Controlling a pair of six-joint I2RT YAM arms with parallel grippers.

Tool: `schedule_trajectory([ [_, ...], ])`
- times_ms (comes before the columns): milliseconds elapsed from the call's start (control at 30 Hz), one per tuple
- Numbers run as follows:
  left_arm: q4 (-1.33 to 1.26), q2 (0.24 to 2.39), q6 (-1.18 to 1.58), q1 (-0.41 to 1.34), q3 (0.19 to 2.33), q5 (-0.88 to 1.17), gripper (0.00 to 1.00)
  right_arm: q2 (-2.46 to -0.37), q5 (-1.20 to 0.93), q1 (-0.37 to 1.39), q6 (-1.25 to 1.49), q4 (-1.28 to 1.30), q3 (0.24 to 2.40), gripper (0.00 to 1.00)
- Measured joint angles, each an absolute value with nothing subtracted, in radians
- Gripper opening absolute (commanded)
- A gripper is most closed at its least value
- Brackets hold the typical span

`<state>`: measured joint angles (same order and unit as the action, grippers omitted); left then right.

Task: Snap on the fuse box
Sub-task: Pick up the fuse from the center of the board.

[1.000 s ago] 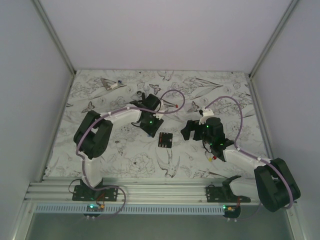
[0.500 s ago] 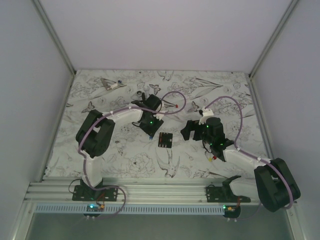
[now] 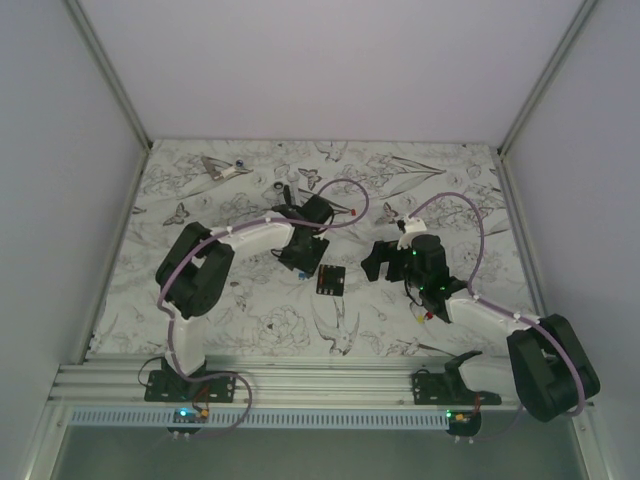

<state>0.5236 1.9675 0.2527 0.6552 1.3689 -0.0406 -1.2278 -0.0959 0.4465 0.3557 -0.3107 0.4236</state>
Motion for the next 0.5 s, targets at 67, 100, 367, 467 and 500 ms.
schedule_trajectory([
  [67, 0.524, 1.967, 0.282, 0.659, 1.376, -0.056, 0.49, -1.228, -0.096, 0.447, 0.356, -0.311, 0.424, 1.00],
  [100, 0.524, 1.968, 0.296, 0.660, 1.379, -0.061, 0.48, -1.227, -0.096, 0.447, 0.356, -0.310, 0.424, 1.00],
  [367, 0.525, 1.990, 0.371, 0.664, 1.385, -0.081, 0.46, -1.227, -0.096, 0.447, 0.356, -0.310, 0.424, 1.00],
  [467, 0.525, 1.991, 0.395, 0.669, 1.386, -0.086, 0.46, -1.227, -0.096, 0.447, 0.356, -0.310, 0.424, 1.00],
  [500, 0.525, 1.991, 0.403, 0.670, 1.386, -0.089, 0.45, -1.227, -0.096, 0.447, 0.356, -0.310, 0.424, 1.00],
])
